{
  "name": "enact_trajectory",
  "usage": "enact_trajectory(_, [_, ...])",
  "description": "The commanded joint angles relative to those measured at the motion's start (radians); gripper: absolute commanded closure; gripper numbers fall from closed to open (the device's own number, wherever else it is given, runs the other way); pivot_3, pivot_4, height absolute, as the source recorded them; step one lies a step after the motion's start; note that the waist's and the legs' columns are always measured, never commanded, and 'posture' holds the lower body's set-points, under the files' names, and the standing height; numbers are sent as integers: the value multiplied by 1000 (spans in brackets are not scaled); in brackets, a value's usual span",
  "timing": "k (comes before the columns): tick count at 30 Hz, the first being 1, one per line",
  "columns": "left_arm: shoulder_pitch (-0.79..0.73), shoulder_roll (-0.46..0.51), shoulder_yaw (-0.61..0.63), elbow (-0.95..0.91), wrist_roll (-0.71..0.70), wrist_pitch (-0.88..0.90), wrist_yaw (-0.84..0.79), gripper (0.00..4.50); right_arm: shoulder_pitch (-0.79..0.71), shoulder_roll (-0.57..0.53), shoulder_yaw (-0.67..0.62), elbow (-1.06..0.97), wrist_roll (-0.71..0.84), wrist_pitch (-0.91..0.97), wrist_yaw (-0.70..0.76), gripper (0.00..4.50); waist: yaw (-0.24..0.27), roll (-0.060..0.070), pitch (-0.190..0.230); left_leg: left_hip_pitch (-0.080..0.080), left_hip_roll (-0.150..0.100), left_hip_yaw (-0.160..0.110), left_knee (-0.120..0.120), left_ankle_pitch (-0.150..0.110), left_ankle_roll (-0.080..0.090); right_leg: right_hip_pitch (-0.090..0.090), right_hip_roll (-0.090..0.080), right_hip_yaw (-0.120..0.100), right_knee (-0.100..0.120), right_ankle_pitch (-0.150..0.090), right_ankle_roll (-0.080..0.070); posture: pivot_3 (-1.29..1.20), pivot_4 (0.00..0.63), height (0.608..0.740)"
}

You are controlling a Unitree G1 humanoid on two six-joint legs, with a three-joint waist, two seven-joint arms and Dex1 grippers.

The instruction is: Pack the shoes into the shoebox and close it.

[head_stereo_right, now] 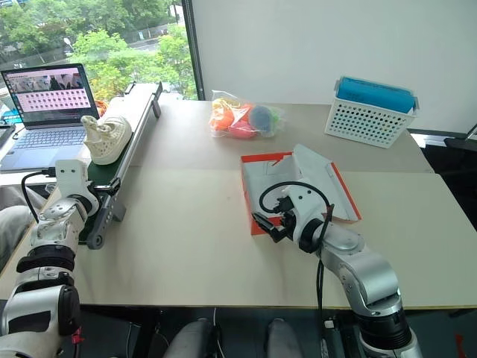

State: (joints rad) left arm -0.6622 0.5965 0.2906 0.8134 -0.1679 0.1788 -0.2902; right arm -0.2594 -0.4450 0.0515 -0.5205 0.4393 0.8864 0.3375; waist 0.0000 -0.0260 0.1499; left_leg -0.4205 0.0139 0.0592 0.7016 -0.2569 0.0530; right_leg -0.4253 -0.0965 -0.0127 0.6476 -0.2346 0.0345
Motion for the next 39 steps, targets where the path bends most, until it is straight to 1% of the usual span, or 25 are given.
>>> enact_trajectory(1, [-21,34,14,24,6,-25,10,0,0,5,-30,-48,8,3,-8,67,-1,0,0,0,0,0,0,0,0,0,0,0,0,0,0,0,150,705])
enact_trajectory(15, [-54,50,24,106,25,-86,102,0,0,7,-30,-41,14,1,-13,67,-16,0,0,1,1,0,0,0,0,0,0,0,1,0,0,0,150,705])
enact_trajectory(18, [-56,73,56,105,36,-134,216,0,0,5,-30,-38,15,1,-11,67,-19,0,0,1,1,1,-1,0,0,0,0,0,1,0,0,0,150,705])
enact_trajectory(22, [-54,79,66,77,35,-161,266,0,0,6,-29,-38,17,4,-10,67,-30,-7,0,1,2,1,-2,0,-1,-2,0,0,1,1,-1,0,150,705])
enact_trajectory(25, [-51,69,60,60,38,-162,280,0,2,7,-26,-34,15,4,-10,67,-9,-7,0,0,1,2,-4,1,-2,-3,-2,-1,1,1,-1,0,150,705])
enact_trajectory(30, [-44,54,56,40,35,-153,282,0,1,9,-27,-32,12,3,-13,67,11,-8,-1,0,-1,1,-2,1,-2,-2,-4,-3,0,1,-1,0,150,705])
enact_trajectory(39, [-46,41,53,23,29,-126,260,0,4,7,-45,-36,14,6,-21,67,15,-8,-1,0,-1,1,-2,1,-2,-2,-4,-4,0,1,-1,0,150,705])
